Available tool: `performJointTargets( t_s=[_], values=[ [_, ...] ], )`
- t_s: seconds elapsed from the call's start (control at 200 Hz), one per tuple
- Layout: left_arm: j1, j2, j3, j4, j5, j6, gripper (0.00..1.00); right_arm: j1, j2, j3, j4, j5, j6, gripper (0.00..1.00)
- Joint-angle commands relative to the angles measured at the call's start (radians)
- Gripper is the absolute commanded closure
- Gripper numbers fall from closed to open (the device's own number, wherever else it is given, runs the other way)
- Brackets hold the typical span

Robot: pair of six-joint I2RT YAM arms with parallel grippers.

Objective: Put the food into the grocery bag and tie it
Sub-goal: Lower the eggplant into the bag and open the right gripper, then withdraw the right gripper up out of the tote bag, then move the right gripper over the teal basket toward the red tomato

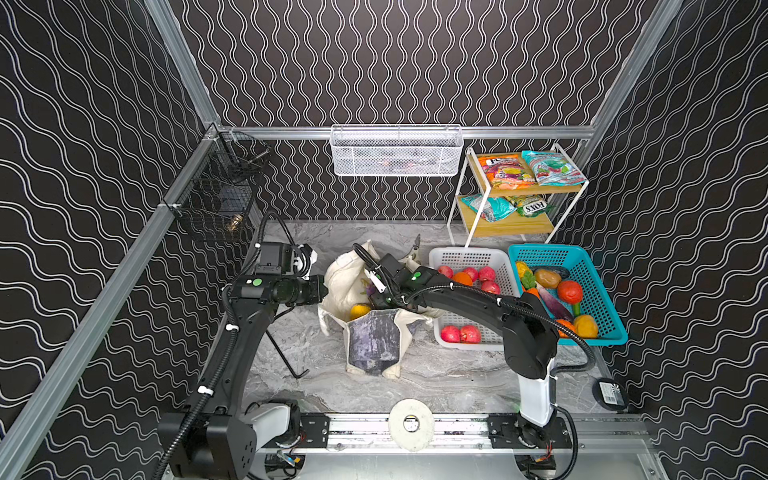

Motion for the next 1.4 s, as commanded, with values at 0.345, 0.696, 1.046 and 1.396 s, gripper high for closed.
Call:
performJointTargets(
  t_s=[0.345,0.696,1.046,1.396],
  values=[
    [0.003,0.004,0.006,0.013,0.025,0.008,1.0,0.001,-0.08,0.072,-0.043,-0.023,-0.014,0.01],
    [0.003,0.01,0.018,0.005,0.023,0.006,1.0,0.005,-0.218,0.202,-0.067,-0.011,0.003,0.01],
    [0.003,0.008,0.027,0.0,0.039,0.003,1.0,0.005,-0.354,0.259,-0.079,0.162,0.032,0.01],
    [0.003,-0.01,0.018,-0.011,0.046,0.004,1.0,-0.133,-0.469,0.146,-0.131,0.538,0.198,0.01]
  ],
)
